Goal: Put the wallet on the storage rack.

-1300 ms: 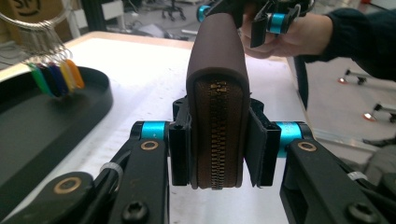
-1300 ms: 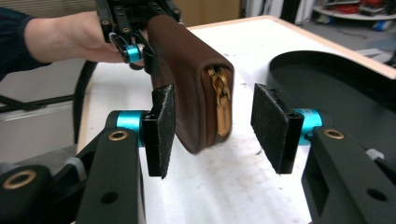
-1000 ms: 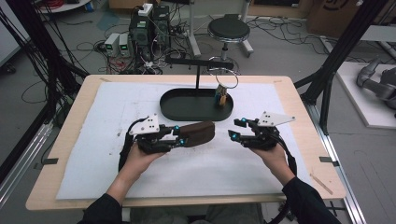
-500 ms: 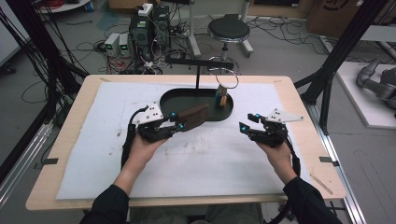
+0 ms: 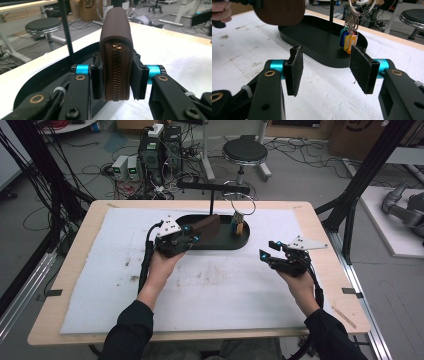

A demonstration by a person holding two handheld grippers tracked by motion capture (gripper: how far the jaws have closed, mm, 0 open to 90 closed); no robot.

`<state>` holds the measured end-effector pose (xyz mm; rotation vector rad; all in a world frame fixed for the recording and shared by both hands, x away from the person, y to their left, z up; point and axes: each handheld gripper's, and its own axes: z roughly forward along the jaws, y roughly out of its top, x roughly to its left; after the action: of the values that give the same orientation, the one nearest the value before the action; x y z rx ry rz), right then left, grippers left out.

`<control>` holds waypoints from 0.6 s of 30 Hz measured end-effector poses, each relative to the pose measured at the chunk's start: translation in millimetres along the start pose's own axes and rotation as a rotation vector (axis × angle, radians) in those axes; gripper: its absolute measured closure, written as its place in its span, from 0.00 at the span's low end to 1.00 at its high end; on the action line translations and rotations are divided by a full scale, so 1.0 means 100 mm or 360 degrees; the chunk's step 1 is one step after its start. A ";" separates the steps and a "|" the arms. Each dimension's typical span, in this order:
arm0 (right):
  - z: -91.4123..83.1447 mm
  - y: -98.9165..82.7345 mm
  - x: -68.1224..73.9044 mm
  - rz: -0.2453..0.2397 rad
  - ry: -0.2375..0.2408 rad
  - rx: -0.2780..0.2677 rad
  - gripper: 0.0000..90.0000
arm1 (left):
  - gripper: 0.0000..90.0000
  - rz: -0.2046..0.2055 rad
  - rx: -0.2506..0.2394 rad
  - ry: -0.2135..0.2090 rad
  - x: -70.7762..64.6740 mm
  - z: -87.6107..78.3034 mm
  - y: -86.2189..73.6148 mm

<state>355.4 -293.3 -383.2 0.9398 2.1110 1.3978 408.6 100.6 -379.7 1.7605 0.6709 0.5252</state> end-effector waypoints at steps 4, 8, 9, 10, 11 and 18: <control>0.00 0.00 0.00 -0.0001 0.0002 0.0005 0.51 | 0.74 -0.0015 0.0027 0.0023 0.08 0.13 0.00; 0.01 0.00 0.01 -0.0010 0.0004 0.0008 0.51 | 0.74 -0.0012 0.0002 0.0064 0.13 0.24 -0.05; 0.02 0.00 0.01 -0.0011 0.0005 0.0010 0.51 | 0.74 -0.0016 0.0003 0.0075 0.15 0.27 -0.08; 0.02 0.00 0.01 -0.0015 0.0004 0.0009 0.51 | 0.74 -0.0021 0.0010 0.0087 0.17 0.30 -0.10; 0.02 0.00 0.01 -0.0016 0.0002 0.0010 0.51 | 0.74 -0.0032 0.0018 0.0096 0.19 0.33 -0.13; 0.02 0.00 0.01 -0.0022 0.0000 0.0013 0.51 | 0.74 -0.0140 0.0057 0.0140 0.31 0.46 -0.29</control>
<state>355.7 -291.2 -384.2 0.9263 2.1213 1.3832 456.4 94.6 -420.0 1.7407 0.8204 0.5352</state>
